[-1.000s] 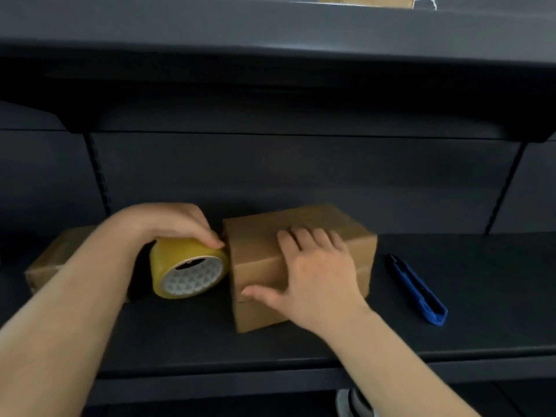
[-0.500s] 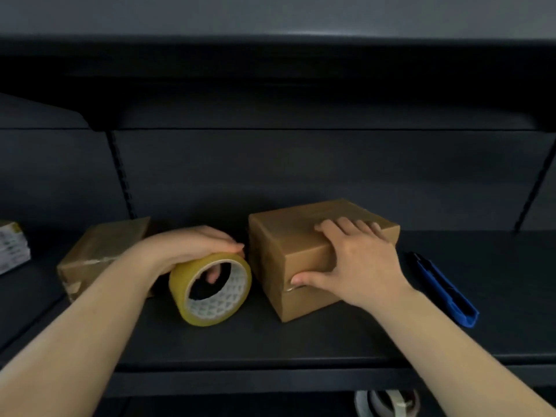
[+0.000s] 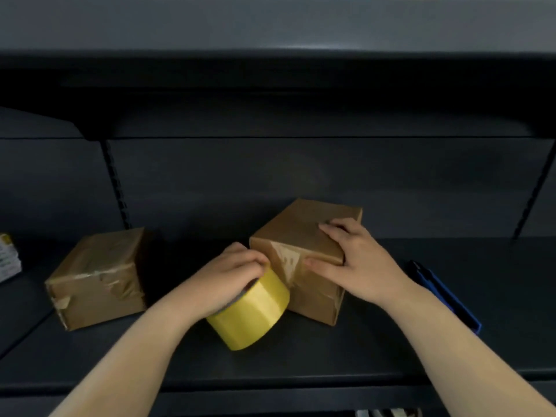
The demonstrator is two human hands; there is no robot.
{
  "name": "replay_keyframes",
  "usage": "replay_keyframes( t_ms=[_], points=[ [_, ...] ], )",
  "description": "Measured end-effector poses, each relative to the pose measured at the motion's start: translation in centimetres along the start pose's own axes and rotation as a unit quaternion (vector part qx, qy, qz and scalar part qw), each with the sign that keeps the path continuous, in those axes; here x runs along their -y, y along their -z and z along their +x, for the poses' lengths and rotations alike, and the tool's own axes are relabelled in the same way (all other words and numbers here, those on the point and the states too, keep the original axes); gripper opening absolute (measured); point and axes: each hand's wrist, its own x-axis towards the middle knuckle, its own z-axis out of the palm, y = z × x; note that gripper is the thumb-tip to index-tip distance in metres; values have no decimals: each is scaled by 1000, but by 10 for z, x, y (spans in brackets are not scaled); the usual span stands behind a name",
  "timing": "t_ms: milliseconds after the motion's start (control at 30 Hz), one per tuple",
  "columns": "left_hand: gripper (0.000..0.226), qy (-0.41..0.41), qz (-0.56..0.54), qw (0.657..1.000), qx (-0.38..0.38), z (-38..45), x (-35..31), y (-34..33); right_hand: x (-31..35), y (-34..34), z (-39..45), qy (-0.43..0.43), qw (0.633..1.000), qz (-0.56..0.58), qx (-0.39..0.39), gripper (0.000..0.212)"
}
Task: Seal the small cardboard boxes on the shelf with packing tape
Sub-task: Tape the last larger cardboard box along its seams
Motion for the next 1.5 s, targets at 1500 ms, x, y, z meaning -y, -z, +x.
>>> replay_keyframes(
  t_ms=[1500],
  points=[
    [58,-39,-242,969,7,2,-15,-52,-44,49,-49,-17,992,-58,-109,24]
  ],
)
